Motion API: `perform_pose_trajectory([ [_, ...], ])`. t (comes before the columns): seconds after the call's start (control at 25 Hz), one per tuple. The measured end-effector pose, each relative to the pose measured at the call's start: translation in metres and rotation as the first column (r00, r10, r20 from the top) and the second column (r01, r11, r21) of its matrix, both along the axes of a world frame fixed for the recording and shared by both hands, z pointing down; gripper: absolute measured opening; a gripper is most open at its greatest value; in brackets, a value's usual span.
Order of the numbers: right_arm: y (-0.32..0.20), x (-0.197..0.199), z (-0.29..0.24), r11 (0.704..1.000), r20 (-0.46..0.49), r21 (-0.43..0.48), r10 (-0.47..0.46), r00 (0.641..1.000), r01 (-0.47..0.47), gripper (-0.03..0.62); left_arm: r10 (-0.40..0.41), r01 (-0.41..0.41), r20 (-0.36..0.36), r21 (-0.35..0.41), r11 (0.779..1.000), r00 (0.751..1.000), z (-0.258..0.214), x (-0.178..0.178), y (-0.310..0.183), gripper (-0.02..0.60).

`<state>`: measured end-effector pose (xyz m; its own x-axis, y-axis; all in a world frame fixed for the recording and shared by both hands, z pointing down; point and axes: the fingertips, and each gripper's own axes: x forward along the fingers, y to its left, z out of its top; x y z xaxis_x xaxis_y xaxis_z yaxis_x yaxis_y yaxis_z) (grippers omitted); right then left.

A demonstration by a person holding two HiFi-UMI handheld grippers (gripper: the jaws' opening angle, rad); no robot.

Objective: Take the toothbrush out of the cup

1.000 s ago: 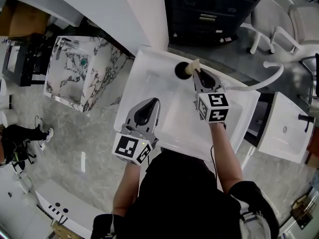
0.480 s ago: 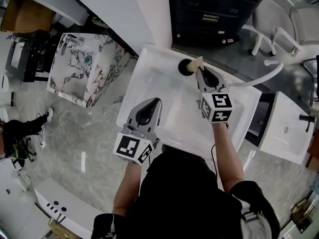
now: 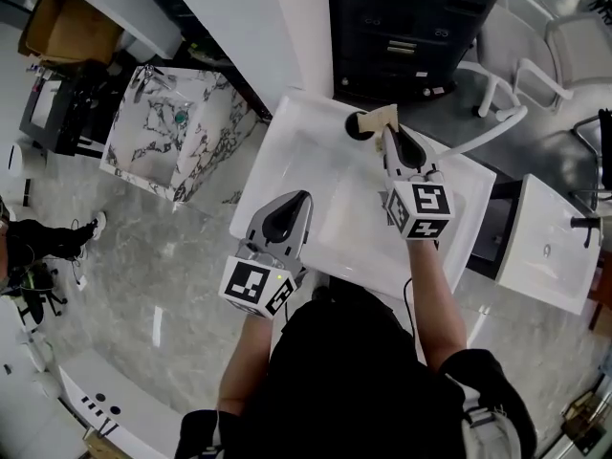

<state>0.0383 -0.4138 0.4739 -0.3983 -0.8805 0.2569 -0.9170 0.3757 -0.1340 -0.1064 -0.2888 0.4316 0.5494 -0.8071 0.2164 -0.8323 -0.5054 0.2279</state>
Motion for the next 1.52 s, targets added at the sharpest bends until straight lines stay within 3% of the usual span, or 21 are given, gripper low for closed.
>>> perform_pose_trajectory([
  [0.44,0.076,0.000,-0.047,0.996,0.005,0.087,0.029,1.000,-0.029,0.057,0.022,-0.021,-0.023,0.079,0.997,0.999,-0.028,-0.011,0.068,0.023],
  [1.08,0.232,-0.026,-0.047,0.998,-0.002,0.068,0.011,1.000,-0.011,0.057,0.047,-0.040,-0.053,0.130,0.991,0.997,-0.044,-0.033,0.198,0.023],
  [1.52,0.315,-0.035,-0.061,0.998,0.067,0.063,-0.016,0.998,0.012,0.057,0.088,-0.077,-0.070,0.150,0.986,0.994,-0.048,-0.034,0.250,0.023],
])
